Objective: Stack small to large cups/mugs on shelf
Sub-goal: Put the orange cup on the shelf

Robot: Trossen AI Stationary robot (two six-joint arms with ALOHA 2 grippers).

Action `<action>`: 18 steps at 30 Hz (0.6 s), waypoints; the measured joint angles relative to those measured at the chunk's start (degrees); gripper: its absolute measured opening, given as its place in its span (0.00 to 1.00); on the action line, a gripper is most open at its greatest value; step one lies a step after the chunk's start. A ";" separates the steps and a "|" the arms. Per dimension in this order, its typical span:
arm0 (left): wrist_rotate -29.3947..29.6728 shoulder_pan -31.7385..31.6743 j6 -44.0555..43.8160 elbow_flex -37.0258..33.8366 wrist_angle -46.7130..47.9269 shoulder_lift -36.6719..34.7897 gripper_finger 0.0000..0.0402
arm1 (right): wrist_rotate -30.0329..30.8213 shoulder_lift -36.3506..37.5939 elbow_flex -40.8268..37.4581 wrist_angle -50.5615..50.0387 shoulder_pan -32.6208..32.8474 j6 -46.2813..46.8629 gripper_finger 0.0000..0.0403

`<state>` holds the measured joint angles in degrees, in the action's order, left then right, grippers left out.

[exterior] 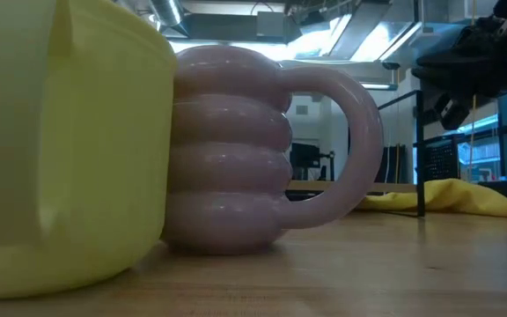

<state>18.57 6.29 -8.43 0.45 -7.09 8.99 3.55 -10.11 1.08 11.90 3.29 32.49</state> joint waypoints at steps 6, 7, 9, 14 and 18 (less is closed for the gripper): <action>0.00 0.04 0.00 0.00 0.00 0.00 0.08 | -0.13 0.00 -0.02 -0.01 0.00 0.00 0.17; 0.00 0.04 0.00 0.00 0.00 0.00 0.08 | -0.13 0.00 -0.02 -0.02 0.00 0.00 0.17; 0.00 0.04 0.00 0.00 0.00 0.00 0.08 | -0.13 0.00 -0.02 -0.02 0.00 -0.11 0.17; 0.00 0.04 0.00 0.00 0.00 0.00 0.08 | -4.45 0.00 -0.02 -2.26 0.00 -6.87 0.17; 0.00 0.04 0.00 0.00 0.00 0.00 0.08 | -13.23 -0.02 -0.07 -7.26 0.00 -12.88 0.17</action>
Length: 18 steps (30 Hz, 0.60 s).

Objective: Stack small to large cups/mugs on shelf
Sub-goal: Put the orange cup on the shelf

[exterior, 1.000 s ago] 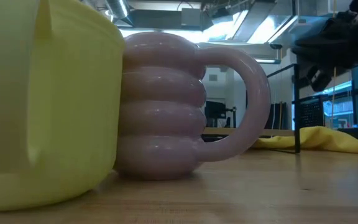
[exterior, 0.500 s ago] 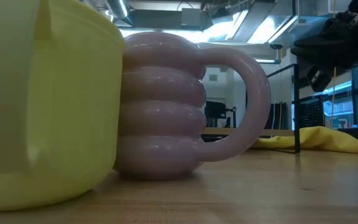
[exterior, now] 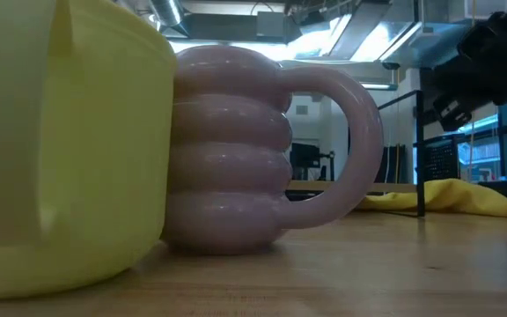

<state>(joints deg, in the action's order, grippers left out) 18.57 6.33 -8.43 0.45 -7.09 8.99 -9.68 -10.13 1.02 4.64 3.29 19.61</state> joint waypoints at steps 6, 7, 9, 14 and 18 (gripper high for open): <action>0.00 -0.02 0.00 0.00 0.00 0.00 0.08 | -5.48 0.00 -0.04 1.91 0.02 -0.40 0.17; 0.00 -0.02 0.00 0.00 0.00 0.00 0.08 | -5.45 0.00 -0.04 4.85 0.02 -0.43 0.17; 0.00 -0.02 0.00 0.00 0.00 0.00 0.08 | -4.74 0.00 -0.04 12.26 0.02 -1.62 0.17; 0.00 -0.02 0.00 0.00 0.00 0.00 0.08 | 0.78 0.02 -0.02 29.79 0.02 -12.09 0.17; 0.00 -0.07 0.00 0.00 0.00 0.00 0.08 | 1.54 0.04 -0.02 37.37 0.02 -18.92 0.17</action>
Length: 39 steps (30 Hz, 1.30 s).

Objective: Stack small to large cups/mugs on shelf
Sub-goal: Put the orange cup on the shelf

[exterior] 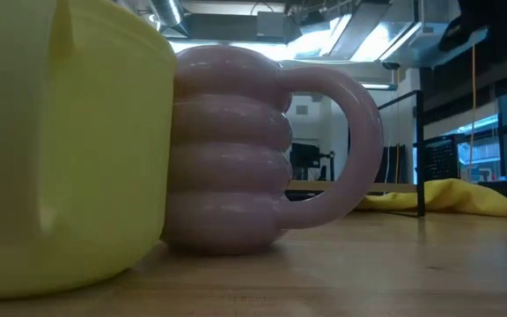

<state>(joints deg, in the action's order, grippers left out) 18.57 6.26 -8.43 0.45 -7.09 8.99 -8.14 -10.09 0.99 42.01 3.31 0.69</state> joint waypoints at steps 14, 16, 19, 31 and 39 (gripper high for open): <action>4.89 -0.15 -10.05 0.69 -19.21 0.01 0.08 | 10.61 -0.04 0.02 3.50 -0.02 -2.68 0.17; 9.34 -0.15 -10.57 2.30 -26.76 0.03 0.08 | 15.34 -0.04 0.02 3.61 -0.02 -2.33 0.17; 13.17 -0.77 2.43 8.75 -33.99 -0.11 0.08 | 20.44 -0.04 0.02 4.13 -0.03 0.82 0.17; -2.67 -0.90 -3.29 55.70 51.92 21.38 0.08 | 17.56 -0.04 5.48 5.19 -0.13 1.26 0.17; -4.11 -0.90 -3.48 63.21 52.19 30.27 0.08 | 17.54 -0.04 6.14 2.57 -0.13 -5.39 0.17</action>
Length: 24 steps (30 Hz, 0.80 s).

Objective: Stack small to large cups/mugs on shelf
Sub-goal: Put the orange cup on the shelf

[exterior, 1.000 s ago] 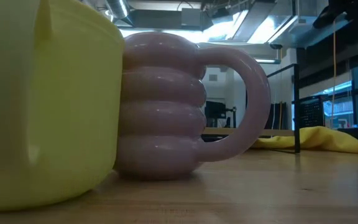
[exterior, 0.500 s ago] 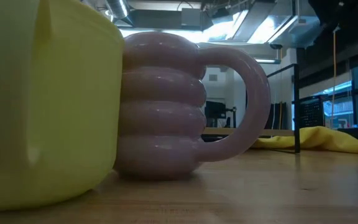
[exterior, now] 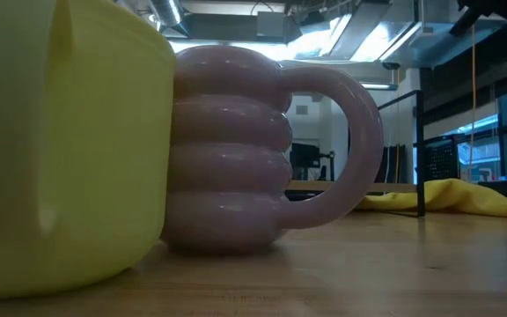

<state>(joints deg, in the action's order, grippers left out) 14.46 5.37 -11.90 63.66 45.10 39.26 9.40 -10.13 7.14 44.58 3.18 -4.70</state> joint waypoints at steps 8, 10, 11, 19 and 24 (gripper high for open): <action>11.07 0.00 0.32 0.00 -5.17 1.34 0.08 | -0.01 0.00 0.02 1.44 0.00 4.43 0.17; 11.52 0.03 0.39 -0.02 -9.31 1.70 0.08 | 0.01 0.00 0.02 1.38 0.00 4.49 0.17; 11.59 0.04 0.44 -0.02 -12.33 2.08 0.08 | -0.01 0.00 0.02 1.43 0.00 5.01 0.17; 14.16 0.01 -1.33 -0.01 -25.66 3.76 0.08 | 0.00 0.00 0.02 1.48 0.00 15.13 0.17; 4.60 0.05 3.29 1.19 -25.40 5.90 0.07 | -0.01 0.00 0.02 1.85 0.00 19.54 0.17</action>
<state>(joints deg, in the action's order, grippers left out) 19.07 5.41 -8.61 64.85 19.70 45.16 9.39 -10.13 7.16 46.43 3.18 14.84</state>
